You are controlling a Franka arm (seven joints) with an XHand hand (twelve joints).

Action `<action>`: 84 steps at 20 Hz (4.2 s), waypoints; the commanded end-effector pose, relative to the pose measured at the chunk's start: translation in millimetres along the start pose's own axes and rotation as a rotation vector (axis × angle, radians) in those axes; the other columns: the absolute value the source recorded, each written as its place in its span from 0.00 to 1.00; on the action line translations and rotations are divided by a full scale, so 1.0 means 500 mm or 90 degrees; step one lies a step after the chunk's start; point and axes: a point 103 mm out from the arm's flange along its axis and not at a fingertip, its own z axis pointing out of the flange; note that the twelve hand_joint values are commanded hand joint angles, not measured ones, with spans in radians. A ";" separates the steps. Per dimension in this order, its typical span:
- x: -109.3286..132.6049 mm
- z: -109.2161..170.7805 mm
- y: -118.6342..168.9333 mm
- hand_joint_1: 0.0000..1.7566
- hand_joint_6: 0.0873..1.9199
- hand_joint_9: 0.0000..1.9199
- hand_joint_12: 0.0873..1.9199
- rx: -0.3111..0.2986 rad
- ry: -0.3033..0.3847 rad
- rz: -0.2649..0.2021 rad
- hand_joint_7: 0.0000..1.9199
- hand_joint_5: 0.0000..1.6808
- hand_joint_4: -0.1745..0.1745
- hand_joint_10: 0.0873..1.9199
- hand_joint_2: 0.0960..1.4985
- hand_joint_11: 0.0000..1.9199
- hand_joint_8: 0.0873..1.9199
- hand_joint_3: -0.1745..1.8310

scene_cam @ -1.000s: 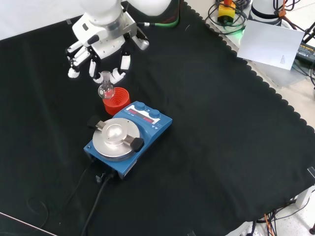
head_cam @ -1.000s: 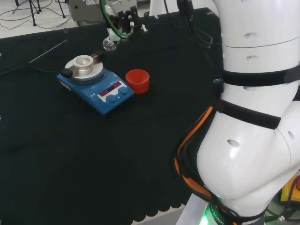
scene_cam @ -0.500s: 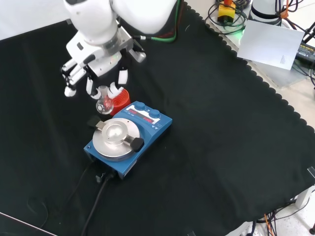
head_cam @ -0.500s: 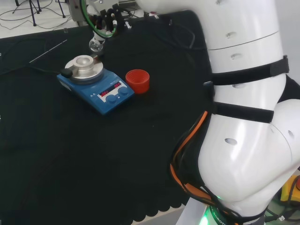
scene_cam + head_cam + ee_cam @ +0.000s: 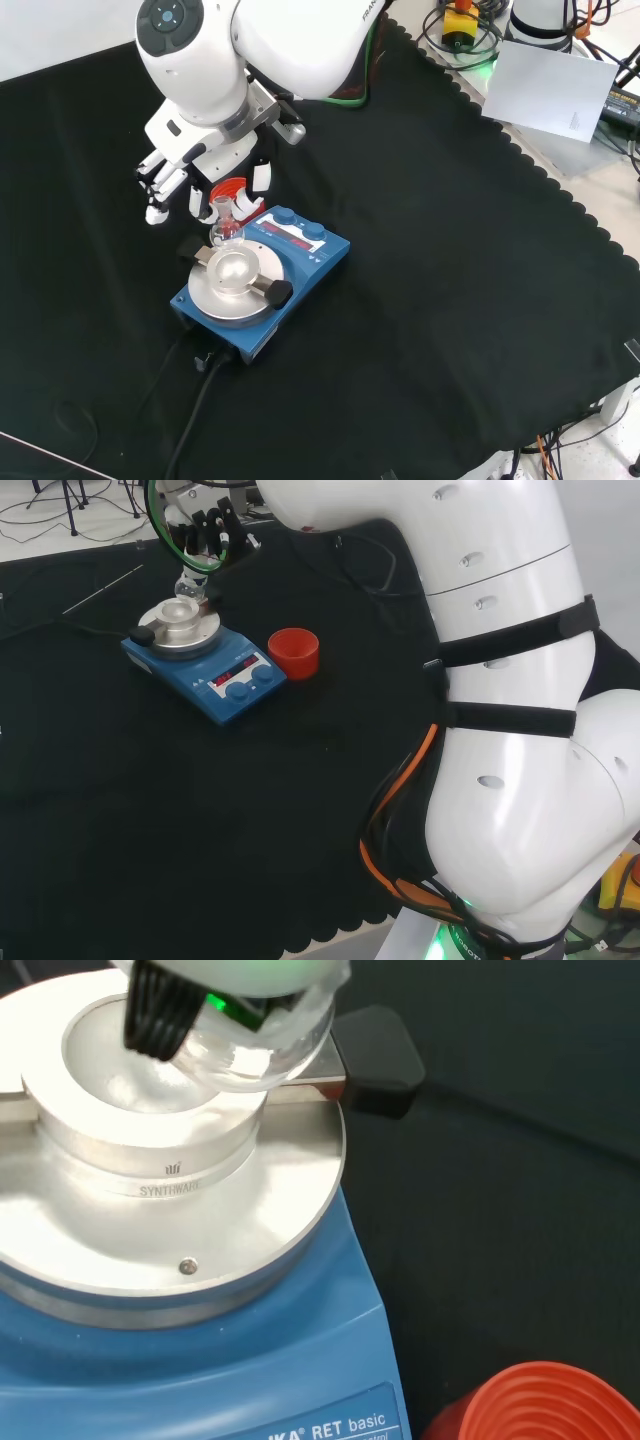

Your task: Place the round-bottom flask on the heater.

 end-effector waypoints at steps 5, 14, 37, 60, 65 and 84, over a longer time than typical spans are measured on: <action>0.036 0.003 0.010 0.64 0.34 0.19 0.68 0.007 -0.015 -0.013 0.11 0.75 1.00 0.29 0.38 0.00 0.25 0.44; 0.041 0.001 0.022 0.64 0.34 0.19 0.69 0.007 -0.018 -0.021 0.11 0.75 1.00 0.29 0.38 0.00 0.25 0.44; 0.071 0.010 0.052 0.64 0.34 0.19 0.69 0.019 -0.037 -0.030 0.11 0.75 1.00 0.29 0.38 0.00 0.25 0.44; 0.078 0.015 0.052 0.54 0.19 0.08 0.55 0.073 -0.053 -0.036 0.02 0.27 0.55 0.33 0.32 0.00 0.24 0.40; 0.064 0.004 0.036 0.51 0.13 0.06 0.53 0.069 -0.043 -0.032 0.01 0.26 0.54 0.33 0.32 0.00 0.24 0.38; 0.001 -0.058 -0.106 0.47 0.06 0.07 0.53 0.011 0.001 -0.001 0.02 0.26 0.55 0.33 0.35 0.00 0.24 0.34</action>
